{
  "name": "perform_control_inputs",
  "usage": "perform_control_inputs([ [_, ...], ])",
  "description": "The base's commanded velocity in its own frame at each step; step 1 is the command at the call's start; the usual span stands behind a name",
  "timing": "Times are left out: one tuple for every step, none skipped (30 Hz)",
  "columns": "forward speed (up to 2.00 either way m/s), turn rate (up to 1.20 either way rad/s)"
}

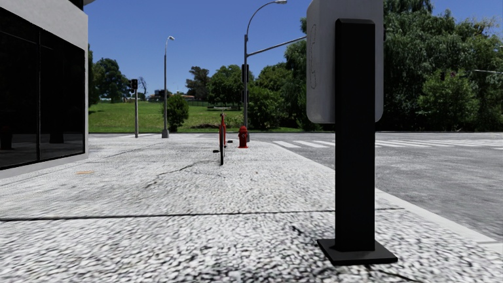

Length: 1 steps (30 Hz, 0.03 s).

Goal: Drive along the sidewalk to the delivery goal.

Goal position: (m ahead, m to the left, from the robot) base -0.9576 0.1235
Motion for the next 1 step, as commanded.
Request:
perform_control_inputs([
  [0.00, 0.00],
])
